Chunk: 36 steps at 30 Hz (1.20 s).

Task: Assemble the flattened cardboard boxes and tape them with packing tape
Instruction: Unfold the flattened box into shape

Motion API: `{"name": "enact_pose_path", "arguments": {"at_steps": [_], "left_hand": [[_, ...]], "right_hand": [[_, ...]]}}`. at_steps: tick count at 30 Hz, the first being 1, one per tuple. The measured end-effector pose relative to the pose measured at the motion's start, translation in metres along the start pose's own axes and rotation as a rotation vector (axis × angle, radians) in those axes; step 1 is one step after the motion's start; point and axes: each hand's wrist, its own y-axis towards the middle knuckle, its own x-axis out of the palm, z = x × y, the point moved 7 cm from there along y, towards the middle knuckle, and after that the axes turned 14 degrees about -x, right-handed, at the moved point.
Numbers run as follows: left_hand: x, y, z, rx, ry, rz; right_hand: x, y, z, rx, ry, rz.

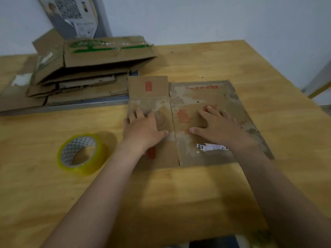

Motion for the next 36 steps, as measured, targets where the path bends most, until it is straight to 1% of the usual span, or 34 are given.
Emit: {"name": "enact_pose_path", "arguments": {"at_steps": [2,4,7,11,14,18,21,23,25,29,31,34,36], "left_hand": [[0.003,0.005,0.002,0.01,-0.01,-0.051],[0.004,-0.018,-0.007,0.024,-0.081,-0.059],[-0.002,-0.056,-0.023,0.05,-0.169,-0.016],[-0.011,-0.082,-0.051,0.028,-0.159,0.059],[-0.009,-0.091,-0.063,0.039,-0.154,0.037],[-0.002,-0.091,-0.057,0.114,-0.127,0.038],[0.004,-0.085,-0.043,0.192,-0.095,0.052],[0.007,-0.078,-0.036,0.22,-0.072,0.031],[0.008,-0.071,-0.033,0.233,-0.093,-0.002],[0.001,-0.061,-0.031,0.295,-0.115,-0.015],[-0.008,-0.06,-0.03,0.322,-0.098,0.047],[-0.023,-0.07,-0.023,0.375,-0.001,0.28],[-0.032,-0.078,-0.02,0.376,0.009,0.418]], "right_hand": [[0.006,0.005,-0.01,-0.024,0.017,-0.026],[0.011,-0.016,-0.022,-0.047,0.023,-0.018],[0.01,-0.045,-0.038,-0.072,0.014,0.001],[0.009,-0.067,-0.054,-0.096,0.028,-0.011],[0.008,-0.08,-0.062,-0.118,0.041,-0.015],[0.005,-0.091,-0.062,-0.142,0.101,0.011],[0.004,-0.094,-0.059,-0.175,0.084,0.008],[0.004,-0.095,-0.056,-0.178,0.085,0.006],[0.003,-0.095,-0.053,-0.173,0.107,0.021],[-0.001,-0.091,-0.046,-0.172,0.112,0.016],[-0.004,-0.09,-0.043,-0.158,0.106,0.017],[-0.008,-0.09,-0.04,-0.157,0.139,0.051],[-0.017,-0.093,-0.041,-0.17,0.178,0.102]]}}
